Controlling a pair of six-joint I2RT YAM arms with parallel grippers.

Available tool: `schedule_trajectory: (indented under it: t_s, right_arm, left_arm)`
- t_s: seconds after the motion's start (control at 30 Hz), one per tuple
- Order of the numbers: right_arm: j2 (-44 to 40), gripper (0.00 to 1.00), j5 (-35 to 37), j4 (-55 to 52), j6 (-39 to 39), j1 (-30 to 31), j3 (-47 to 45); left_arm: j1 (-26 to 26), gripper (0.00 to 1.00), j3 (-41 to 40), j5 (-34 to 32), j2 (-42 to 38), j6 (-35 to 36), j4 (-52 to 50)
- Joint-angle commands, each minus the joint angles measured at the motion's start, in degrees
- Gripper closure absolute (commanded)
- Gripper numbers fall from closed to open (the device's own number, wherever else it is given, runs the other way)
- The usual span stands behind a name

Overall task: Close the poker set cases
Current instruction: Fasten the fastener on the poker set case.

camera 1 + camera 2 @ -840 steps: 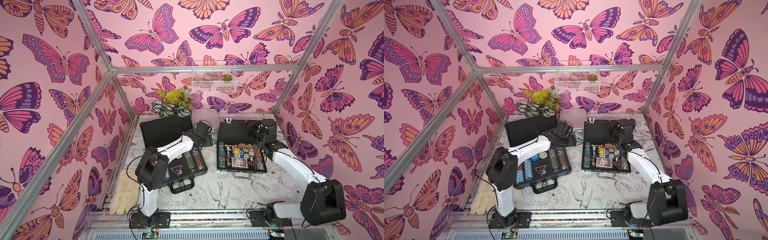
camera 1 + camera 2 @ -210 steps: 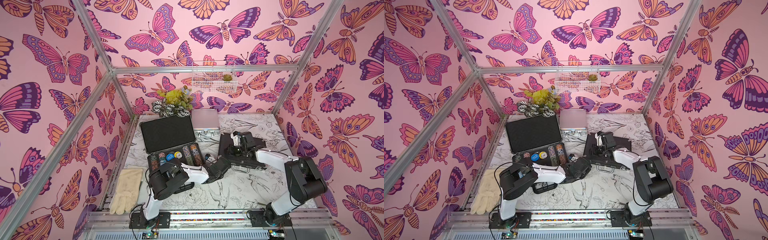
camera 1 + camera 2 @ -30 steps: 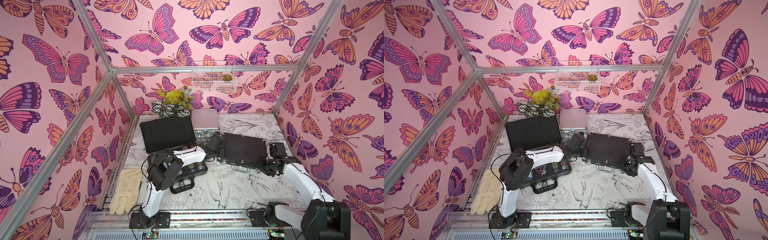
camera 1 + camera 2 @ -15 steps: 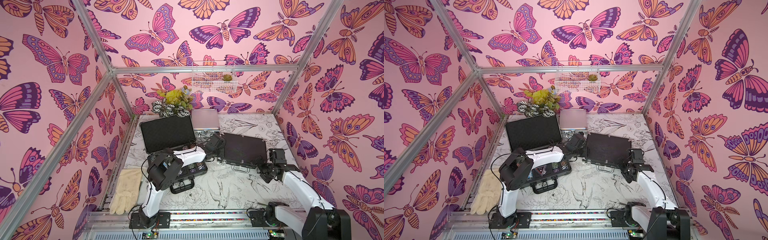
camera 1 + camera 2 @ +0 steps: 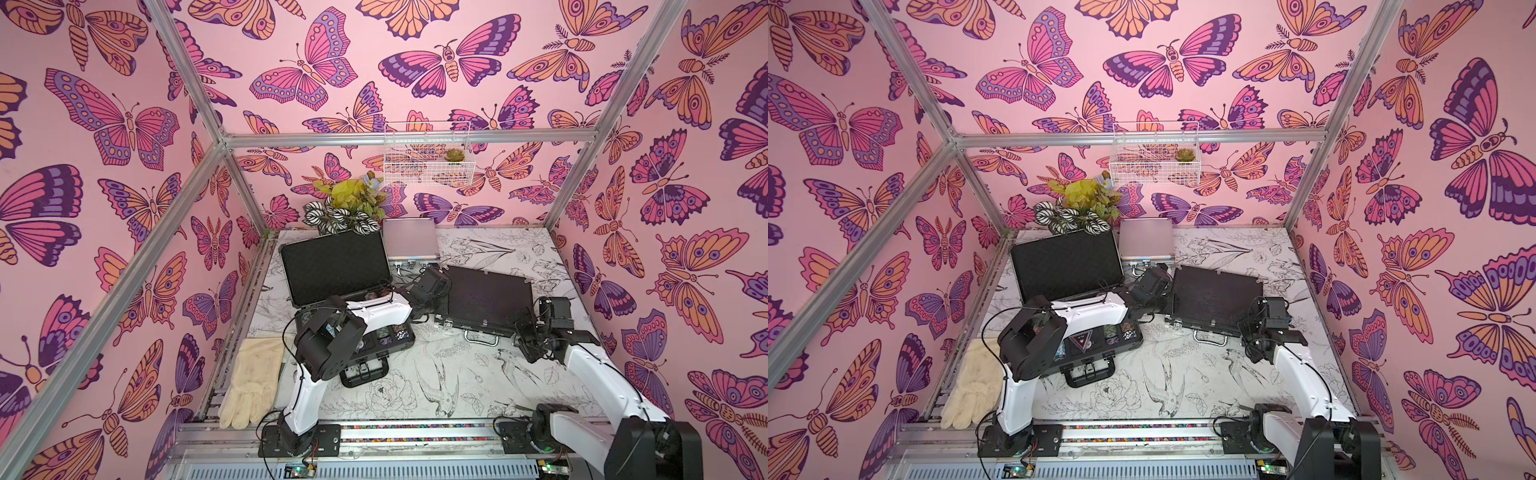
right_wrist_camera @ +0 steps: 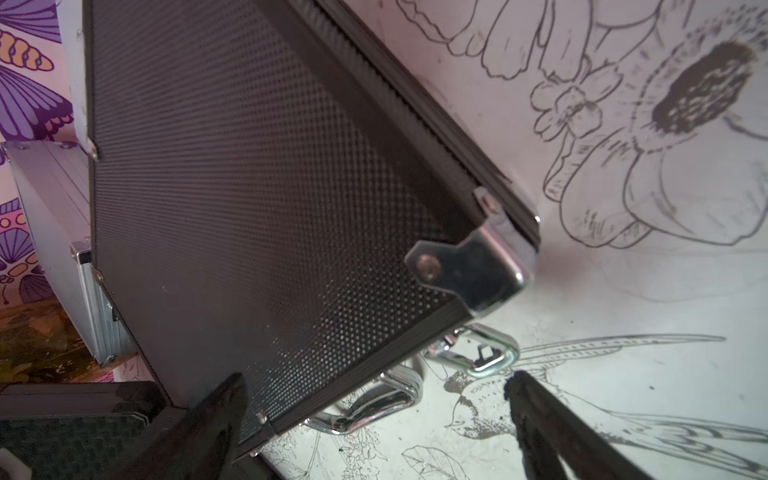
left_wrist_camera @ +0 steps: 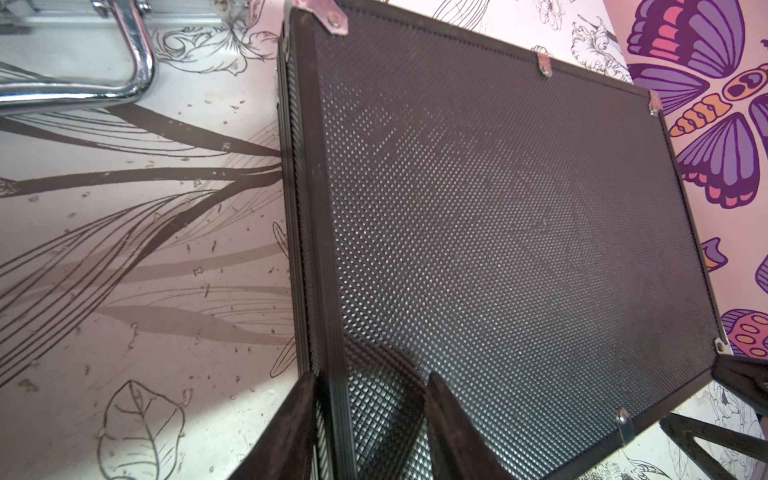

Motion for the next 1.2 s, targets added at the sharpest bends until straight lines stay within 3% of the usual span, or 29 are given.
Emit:
schedule_trajectory:
  t_s: [0.0, 0.37, 0.67, 0.97, 1.17]
  right_arm:
    - [1.3, 0.01, 1.5, 1.9, 1.1, 0.5, -1.0]
    - [5.7, 0.0, 2.8, 5.5, 1.0, 0.4, -0.6]
    - [-0.4, 0.01, 6.6, -2.0, -0.7, 0.4, 2.9]
    - [5.5, 0.0, 2.6, 4.7, -1.0, 0.4, 2.6]
    - [6.3, 0.06, 3.5, 6.7, 1.1, 0.5, 1.1]
  left_arm:
    - [0.3, 0.57, -2.4, -1.6, 3.3, 1.1, -4.8]
    - [0.6, 0.6, -2.8, -1.7, 3.3, 1.3, -4.9]
    - [0.7, 0.61, -2.2, -1.4, 3.6, 1.3, -4.9]
    - [0.6, 0.61, -2.2, -1.5, 3.5, 1.3, -4.9]
    - [0.7, 0.62, -2.2, -1.6, 3.8, 1.2, -4.9]
